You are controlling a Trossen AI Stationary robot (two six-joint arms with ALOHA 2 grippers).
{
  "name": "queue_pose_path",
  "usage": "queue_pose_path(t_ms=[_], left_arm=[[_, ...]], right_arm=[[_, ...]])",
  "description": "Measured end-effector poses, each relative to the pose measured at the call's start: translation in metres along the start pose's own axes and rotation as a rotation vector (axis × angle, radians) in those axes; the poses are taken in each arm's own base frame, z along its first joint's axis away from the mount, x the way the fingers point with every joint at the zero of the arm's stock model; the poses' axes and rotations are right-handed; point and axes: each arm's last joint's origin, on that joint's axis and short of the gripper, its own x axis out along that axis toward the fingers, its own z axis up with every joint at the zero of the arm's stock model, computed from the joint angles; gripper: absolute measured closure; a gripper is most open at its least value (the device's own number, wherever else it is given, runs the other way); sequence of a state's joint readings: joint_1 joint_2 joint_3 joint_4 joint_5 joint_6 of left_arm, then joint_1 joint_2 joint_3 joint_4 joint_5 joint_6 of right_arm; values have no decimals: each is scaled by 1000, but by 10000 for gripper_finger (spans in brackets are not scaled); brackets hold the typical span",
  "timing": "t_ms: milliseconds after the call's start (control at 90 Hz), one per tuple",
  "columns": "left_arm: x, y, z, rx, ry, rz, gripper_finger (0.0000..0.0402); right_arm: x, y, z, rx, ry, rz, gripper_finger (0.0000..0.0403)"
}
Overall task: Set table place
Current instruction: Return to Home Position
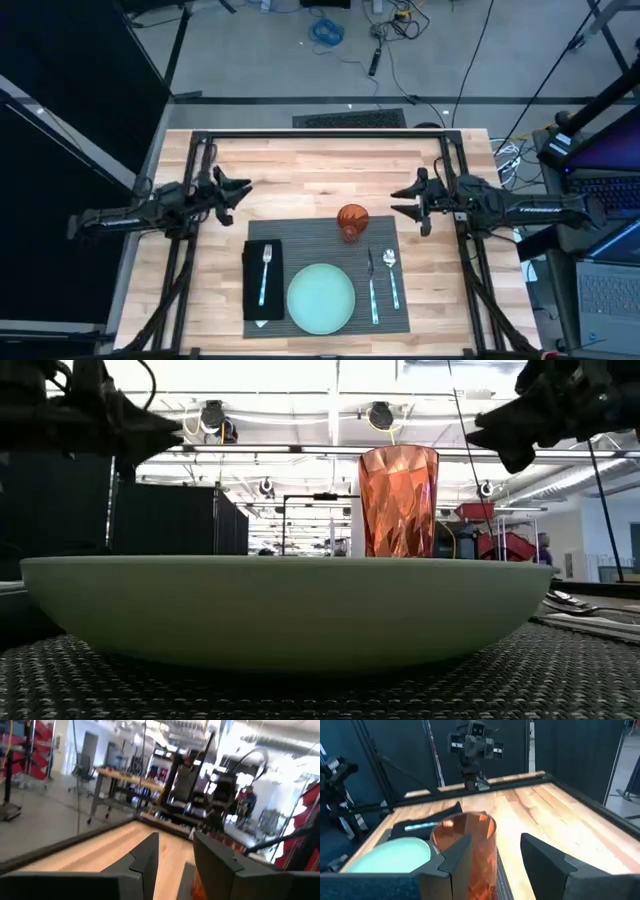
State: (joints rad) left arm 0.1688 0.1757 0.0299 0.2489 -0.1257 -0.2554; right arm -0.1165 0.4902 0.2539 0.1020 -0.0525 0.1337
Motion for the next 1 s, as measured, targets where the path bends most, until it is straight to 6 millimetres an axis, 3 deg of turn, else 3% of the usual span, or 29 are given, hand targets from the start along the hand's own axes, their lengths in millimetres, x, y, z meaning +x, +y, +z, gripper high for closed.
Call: queue_pose_path(t_ms=[167, 289, 433, 1000], left_arm=[[0, -1, -1, 10, 10, 8, 297], [0, 0, -2, 10, 18, 13, 297], [0, 0, -4, 5, 40, 13, 297], [-1, -6, -8, 2, 75, -42, 297]], right_arm=[[7, -1, -5, -3, 12, -1, 250], [8, -3, -19, 2, -59, 12, 250], [6, -4, -34, 45, -25, 36, 250], [-10, -1, -40, 23, -85, 143, 250]])
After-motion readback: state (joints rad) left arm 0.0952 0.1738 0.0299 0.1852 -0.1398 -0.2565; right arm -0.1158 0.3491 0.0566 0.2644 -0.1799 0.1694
